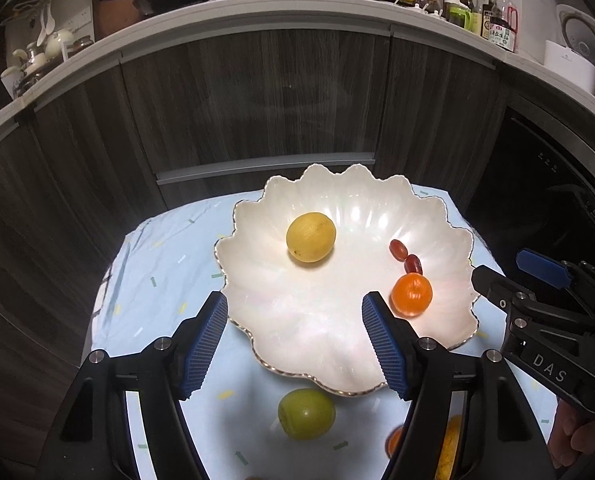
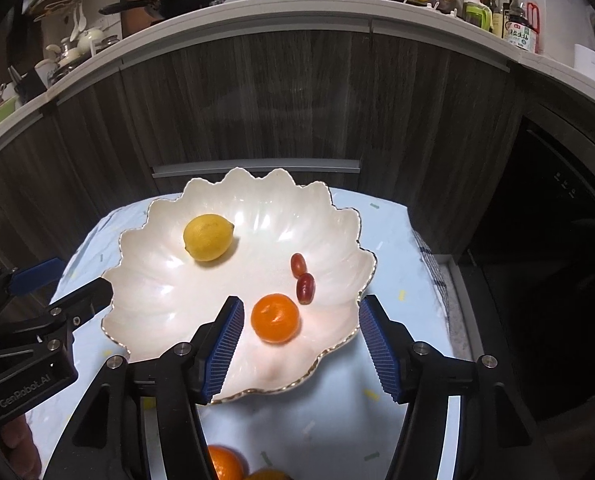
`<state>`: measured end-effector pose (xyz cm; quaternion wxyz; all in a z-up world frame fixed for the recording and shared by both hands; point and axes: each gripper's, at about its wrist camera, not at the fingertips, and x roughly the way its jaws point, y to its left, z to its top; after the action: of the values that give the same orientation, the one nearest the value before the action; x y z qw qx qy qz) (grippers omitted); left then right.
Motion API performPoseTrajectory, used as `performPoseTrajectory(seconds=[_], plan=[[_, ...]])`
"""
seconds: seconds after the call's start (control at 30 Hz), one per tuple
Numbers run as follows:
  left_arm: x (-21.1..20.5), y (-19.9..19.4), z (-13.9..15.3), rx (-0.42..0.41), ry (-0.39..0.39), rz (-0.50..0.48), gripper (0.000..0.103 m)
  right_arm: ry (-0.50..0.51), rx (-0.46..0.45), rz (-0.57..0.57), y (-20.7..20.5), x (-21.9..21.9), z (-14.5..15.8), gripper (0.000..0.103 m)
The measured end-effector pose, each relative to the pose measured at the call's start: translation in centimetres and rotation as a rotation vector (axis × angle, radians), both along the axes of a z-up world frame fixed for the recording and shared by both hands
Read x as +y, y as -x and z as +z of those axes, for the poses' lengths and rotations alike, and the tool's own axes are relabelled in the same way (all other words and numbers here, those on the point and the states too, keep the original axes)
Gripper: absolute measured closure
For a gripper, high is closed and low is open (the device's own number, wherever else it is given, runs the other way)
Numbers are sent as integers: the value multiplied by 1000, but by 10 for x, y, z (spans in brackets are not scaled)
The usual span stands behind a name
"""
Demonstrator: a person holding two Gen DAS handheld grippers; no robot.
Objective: Organize fruits
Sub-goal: 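Withdraw both open tools from the bowl toward the longan and mango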
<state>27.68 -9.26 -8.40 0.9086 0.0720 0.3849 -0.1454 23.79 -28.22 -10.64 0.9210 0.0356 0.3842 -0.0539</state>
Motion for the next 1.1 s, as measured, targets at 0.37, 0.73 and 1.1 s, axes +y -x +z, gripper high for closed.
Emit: performPoseTrajectory(seconds=[0.37,0.73,1.1], plan=[[7,17,12,-18,6,6,34,10,-22,3,15,6,12,42],[13,33,16,-26,8,14,34,6,-25,3,28,9,14,42],[20,54,9,-24,0,17,34,-5,3,2,48,15,7,42]])
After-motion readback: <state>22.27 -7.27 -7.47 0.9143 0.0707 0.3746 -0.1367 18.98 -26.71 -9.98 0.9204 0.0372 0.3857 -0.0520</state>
